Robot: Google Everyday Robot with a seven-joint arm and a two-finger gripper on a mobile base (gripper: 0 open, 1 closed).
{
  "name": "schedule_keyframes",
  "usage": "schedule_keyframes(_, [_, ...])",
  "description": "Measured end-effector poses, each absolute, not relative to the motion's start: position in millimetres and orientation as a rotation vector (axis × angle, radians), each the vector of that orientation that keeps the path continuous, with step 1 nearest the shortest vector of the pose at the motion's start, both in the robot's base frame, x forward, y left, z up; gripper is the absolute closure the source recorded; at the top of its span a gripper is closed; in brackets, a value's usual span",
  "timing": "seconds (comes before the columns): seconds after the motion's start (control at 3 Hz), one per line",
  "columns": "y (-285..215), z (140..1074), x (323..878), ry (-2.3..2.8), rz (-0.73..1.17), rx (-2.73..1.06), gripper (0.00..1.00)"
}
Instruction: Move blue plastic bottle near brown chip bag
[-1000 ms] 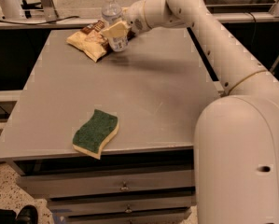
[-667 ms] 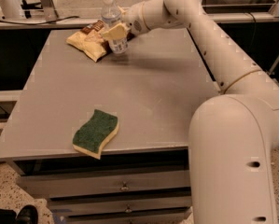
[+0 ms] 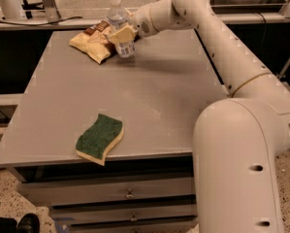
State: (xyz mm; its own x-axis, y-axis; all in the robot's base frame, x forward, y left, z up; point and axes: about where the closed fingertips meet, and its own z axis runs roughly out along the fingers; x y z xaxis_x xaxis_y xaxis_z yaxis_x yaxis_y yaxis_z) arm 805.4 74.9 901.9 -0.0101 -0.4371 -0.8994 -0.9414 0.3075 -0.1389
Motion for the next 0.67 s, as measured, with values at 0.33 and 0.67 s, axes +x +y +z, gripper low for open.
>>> schedule_keyframes(0.33, [71.9,897.1,805.9,1.646,0.676,-1.277,0.82])
schedule_keyframes(0.67, [71.9,899.0,805.9,1.646,0.676,-1.277,0.59])
